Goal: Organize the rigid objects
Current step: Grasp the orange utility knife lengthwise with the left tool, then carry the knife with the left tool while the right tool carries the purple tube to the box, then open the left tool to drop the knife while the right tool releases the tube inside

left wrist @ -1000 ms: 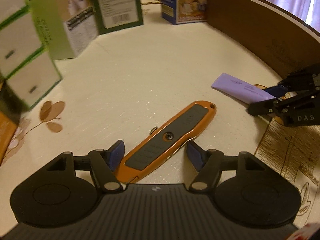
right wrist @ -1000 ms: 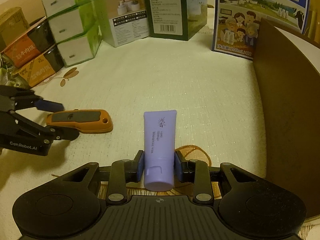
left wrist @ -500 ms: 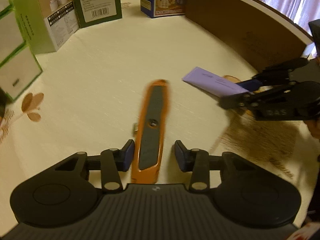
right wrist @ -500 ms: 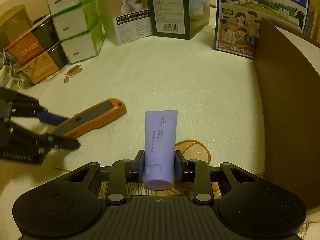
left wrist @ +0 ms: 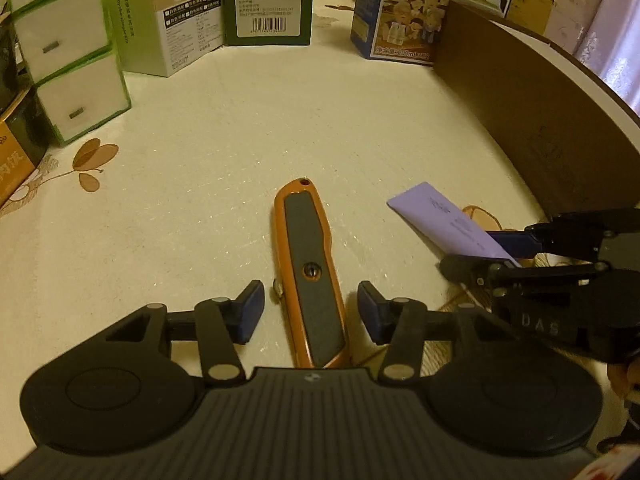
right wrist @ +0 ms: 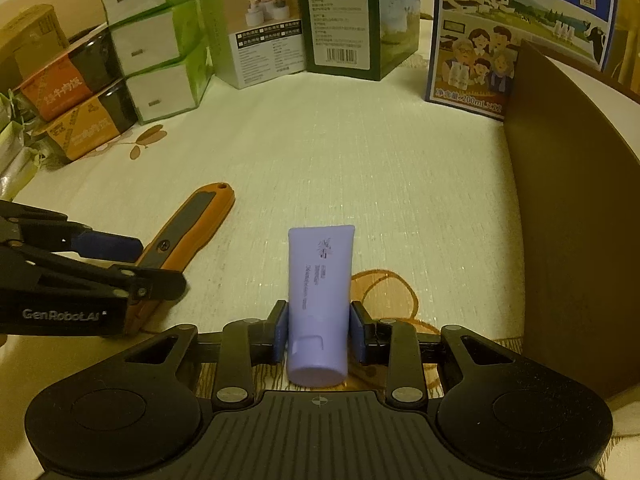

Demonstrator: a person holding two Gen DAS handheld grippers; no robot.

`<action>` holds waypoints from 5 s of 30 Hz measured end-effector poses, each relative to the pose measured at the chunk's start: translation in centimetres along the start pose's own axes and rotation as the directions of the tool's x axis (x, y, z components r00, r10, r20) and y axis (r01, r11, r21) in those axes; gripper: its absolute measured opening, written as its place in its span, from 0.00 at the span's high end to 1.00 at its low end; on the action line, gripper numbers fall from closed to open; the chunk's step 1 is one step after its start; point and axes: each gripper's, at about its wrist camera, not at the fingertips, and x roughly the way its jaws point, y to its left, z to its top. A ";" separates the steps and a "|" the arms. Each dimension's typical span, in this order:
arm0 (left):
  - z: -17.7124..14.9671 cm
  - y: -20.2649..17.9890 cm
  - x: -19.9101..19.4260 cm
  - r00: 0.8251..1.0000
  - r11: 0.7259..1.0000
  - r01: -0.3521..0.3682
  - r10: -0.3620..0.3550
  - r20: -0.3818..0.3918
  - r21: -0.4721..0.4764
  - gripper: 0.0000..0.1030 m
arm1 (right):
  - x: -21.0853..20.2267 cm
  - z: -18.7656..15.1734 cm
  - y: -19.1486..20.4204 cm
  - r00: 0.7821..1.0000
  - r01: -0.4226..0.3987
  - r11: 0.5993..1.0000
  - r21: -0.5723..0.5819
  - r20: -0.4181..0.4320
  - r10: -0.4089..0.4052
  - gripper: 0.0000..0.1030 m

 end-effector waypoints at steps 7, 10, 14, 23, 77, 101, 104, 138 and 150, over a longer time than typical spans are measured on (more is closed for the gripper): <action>0.4 -0.4 0.9 0.999 0.999 -0.046 0.046 0.007 -0.025 0.69 | 0.5 0.4 0.2 1.000 0.012 1.000 -0.020 0.001 -0.012 0.71; 0.2 -0.4 0.5 0.999 0.998 -0.053 0.053 0.004 -0.043 0.70 | 0.1 0.0 0.5 1.000 0.010 0.999 -0.042 -0.001 -0.011 0.71; -0.8 -0.8 -0.4 0.998 0.997 -0.064 0.064 -0.013 -0.047 0.70 | -0.9 -1.0 0.8 1.000 0.001 0.999 -0.034 -0.007 -0.002 0.71; -6.2 -2.1 -4.8 0.996 0.992 -0.076 0.071 -0.055 -0.104 0.70 | -4.6 -4.9 2.3 0.998 -0.040 0.999 -0.031 -0.042 0.038 0.71; -7.9 -5.1 -10.6 0.998 0.986 -0.067 0.065 -0.018 -0.152 0.71 | -11.3 -6.4 1.6 0.993 -0.114 0.991 0.075 -0.006 0.115 0.70; 1.2 -12.1 -12.6 0.990 0.999 0.038 -0.034 0.135 -0.029 0.71 | -17.3 -1.1 -5.2 0.986 -0.048 0.981 0.189 0.165 0.017 0.70; 2.5 -13.5 -12.3 0.988 0.998 0.057 -0.055 0.143 -0.009 0.71 | -17.9 -0.5 -6.6 0.984 -0.029 0.978 0.205 0.180 -0.008 0.70; 18.1 -27.4 -0.8 0.986 0.982 0.129 -0.142 0.089 0.135 0.71 | -15.1 6.4 -24.7 0.970 0.142 0.947 0.289 0.151 -0.192 0.70; 21.2 -27.9 6.1 0.996 0.987 0.080 -0.084 0.024 0.138 0.71 | -9.6 8.3 -28.6 0.977 0.184 0.936 0.299 0.052 -0.209 0.70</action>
